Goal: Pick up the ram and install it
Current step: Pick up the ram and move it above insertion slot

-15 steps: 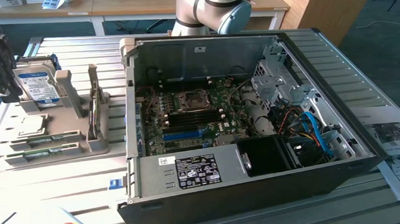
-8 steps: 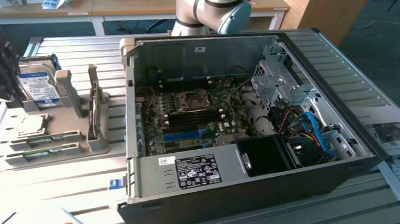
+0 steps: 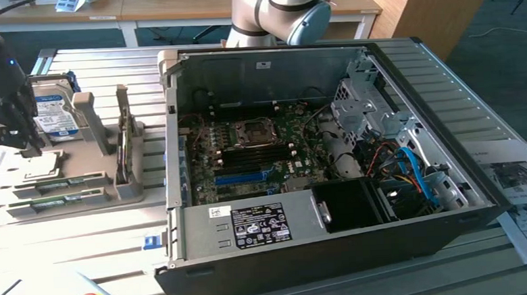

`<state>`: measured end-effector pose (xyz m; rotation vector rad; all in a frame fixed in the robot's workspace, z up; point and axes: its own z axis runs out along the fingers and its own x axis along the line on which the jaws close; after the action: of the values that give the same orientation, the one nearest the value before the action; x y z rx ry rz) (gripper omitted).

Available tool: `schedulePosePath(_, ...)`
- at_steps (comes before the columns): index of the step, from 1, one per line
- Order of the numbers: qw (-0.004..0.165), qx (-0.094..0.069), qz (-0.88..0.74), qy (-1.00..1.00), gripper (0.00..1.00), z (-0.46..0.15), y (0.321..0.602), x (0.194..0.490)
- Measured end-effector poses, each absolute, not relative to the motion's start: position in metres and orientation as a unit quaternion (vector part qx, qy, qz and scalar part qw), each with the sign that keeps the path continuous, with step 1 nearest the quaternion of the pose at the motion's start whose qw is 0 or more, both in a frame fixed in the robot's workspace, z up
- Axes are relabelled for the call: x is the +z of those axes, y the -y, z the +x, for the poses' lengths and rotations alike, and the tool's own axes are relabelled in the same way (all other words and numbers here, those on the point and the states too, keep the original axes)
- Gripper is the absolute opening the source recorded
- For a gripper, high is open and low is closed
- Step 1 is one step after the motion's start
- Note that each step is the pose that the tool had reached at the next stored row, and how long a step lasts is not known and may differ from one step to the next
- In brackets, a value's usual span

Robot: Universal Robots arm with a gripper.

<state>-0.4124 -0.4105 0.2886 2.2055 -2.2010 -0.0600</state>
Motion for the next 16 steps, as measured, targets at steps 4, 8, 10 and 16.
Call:
schedulePosePath(4, 0.014, -0.018, 0.708, 0.706, 0.24, -0.412, 0.410, 0.275)
schedulePosePath(8, 0.014, -0.018, 0.708, 0.706, 0.24, -0.412, 0.410, 0.268)
schedulePosePath(10, 0.014, -0.017, 0.708, 0.706, 0.24, -0.412, 0.410, 0.265)
schedulePosePath(16, 0.015, -0.017, 0.708, 0.706, 0.24, -0.412, 0.410, 0.256)
